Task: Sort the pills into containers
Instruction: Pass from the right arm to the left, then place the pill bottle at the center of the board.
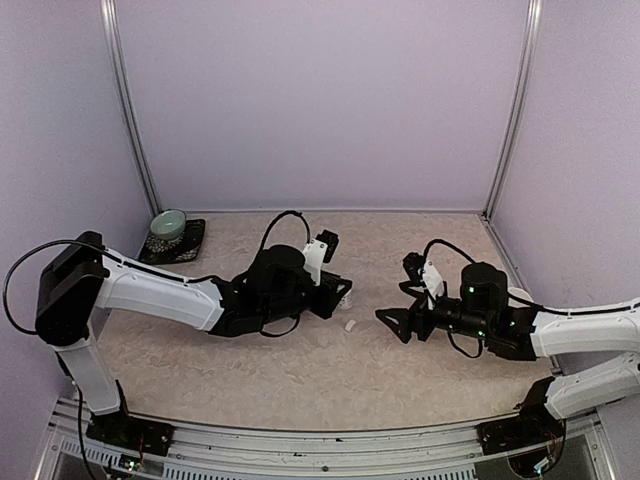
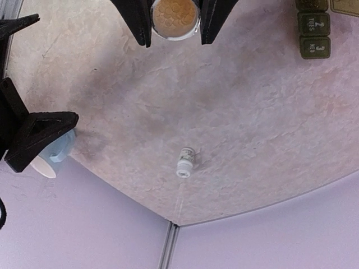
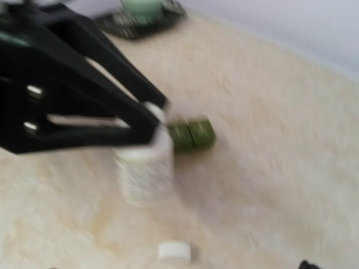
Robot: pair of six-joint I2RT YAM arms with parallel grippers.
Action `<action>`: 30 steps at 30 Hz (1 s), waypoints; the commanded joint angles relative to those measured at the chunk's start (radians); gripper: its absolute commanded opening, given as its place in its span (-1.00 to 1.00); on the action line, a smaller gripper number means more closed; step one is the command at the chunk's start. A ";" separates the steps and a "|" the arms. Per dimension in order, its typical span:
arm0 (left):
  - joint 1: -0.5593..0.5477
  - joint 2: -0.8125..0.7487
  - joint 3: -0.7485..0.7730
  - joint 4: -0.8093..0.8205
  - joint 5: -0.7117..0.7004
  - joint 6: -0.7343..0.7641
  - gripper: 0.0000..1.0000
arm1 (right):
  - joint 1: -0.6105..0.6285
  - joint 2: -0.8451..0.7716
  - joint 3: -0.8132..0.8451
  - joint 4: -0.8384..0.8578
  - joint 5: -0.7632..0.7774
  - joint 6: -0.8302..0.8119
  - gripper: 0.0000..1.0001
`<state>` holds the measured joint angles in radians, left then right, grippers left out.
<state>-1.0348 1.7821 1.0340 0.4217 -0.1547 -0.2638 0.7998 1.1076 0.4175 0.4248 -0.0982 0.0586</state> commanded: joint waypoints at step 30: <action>-0.011 0.106 -0.160 0.030 -0.169 -0.065 -0.67 | -0.010 0.687 0.143 0.449 -0.074 0.009 0.42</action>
<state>-1.0359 1.8729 0.8970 0.4183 -0.3004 -0.3149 0.7994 1.7557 0.5442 0.7490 -0.1837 0.0940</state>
